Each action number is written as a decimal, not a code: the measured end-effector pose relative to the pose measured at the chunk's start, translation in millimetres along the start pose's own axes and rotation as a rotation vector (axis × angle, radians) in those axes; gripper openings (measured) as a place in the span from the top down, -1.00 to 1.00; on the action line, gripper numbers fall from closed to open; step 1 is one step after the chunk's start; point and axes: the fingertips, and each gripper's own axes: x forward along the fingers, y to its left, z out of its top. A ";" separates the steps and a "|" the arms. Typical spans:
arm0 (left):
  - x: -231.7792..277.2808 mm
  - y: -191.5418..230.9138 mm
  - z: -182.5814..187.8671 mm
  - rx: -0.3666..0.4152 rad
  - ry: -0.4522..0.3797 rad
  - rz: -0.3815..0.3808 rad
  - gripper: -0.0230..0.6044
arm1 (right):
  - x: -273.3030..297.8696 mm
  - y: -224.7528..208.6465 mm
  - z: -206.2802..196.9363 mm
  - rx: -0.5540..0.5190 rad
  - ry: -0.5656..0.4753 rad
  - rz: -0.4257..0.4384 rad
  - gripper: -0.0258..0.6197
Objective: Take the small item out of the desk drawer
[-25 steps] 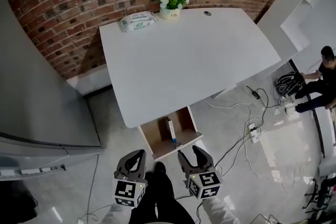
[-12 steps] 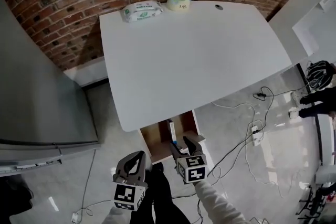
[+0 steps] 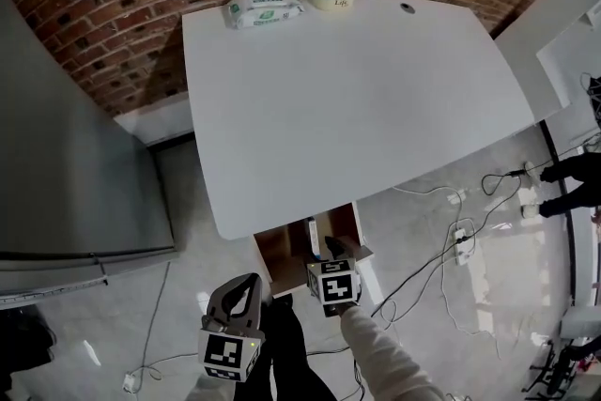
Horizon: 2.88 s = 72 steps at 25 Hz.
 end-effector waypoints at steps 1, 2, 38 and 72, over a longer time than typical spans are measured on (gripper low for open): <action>1.1 0.5 -0.5 0.001 0.001 -0.001 0.88 | 4.7 -0.9 -1.9 -0.003 0.015 -0.001 0.13; 2.5 0.9 -0.8 0.004 0.001 -0.002 0.88 | 9.0 -1.6 -3.2 -0.006 0.029 0.000 0.13; 32.8 35.0 -48.7 -0.085 0.118 0.075 0.88 | 97.8 -29.9 -24.3 -0.101 0.218 -0.058 0.55; -1.8 -4.8 20.1 0.041 0.003 -0.004 0.88 | -100.6 7.4 27.5 0.094 -0.211 0.000 0.63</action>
